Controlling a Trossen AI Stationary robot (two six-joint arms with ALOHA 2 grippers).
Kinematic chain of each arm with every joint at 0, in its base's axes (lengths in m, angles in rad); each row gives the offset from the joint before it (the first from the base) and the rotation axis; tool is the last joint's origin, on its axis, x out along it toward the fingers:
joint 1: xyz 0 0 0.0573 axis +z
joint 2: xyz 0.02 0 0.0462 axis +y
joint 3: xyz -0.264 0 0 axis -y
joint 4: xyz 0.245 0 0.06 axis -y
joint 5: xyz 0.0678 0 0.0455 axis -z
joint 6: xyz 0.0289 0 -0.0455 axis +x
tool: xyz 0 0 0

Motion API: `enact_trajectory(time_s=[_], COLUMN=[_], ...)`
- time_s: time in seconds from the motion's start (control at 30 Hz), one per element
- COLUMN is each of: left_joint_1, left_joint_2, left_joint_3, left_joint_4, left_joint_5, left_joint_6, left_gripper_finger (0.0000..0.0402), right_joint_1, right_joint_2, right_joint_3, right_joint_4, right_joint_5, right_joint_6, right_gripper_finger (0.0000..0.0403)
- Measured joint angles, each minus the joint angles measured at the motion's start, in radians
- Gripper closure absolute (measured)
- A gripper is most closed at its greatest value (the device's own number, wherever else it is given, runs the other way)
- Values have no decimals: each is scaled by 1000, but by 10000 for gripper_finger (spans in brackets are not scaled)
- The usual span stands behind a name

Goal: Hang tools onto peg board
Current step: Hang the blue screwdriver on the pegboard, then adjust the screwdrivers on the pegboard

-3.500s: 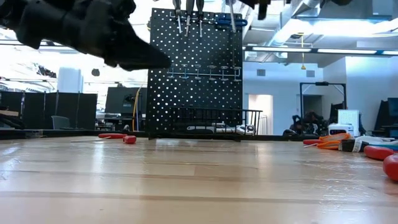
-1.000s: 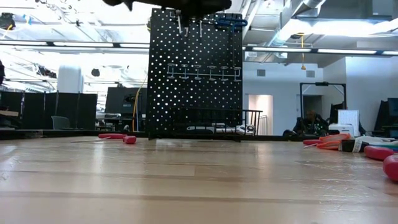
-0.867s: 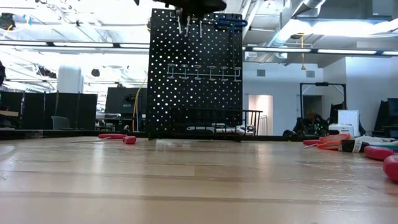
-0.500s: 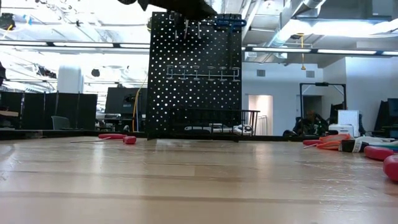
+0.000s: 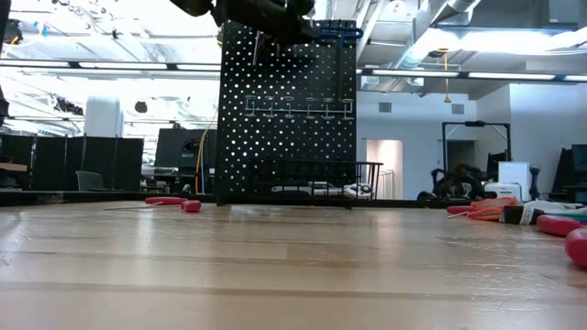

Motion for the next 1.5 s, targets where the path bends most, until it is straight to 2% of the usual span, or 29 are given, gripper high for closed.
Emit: enact_trajectory(time_s=[0.57, 1.13, 1.5], left_joint_1=[43, 24, 4], left_joint_2=[-5, -4, -2], left_joint_3=[5, 3, -12], left_joint_4=[-122, -195, -225], left_joint_5=[3, 1, -17], left_joint_6=[-39, -42, 26], left_gripper_finger=[395, 267, 252], right_joint_1=[0, 2, 2], right_joint_2=[0, 0, 0], right_joint_3=[0, 0, 0], right_joint_4=[6, 4, -3], right_joint_5=[-3, -4, -4], right_joint_6=[11, 14, 14], right_gripper_finger=[133, 133, 133])
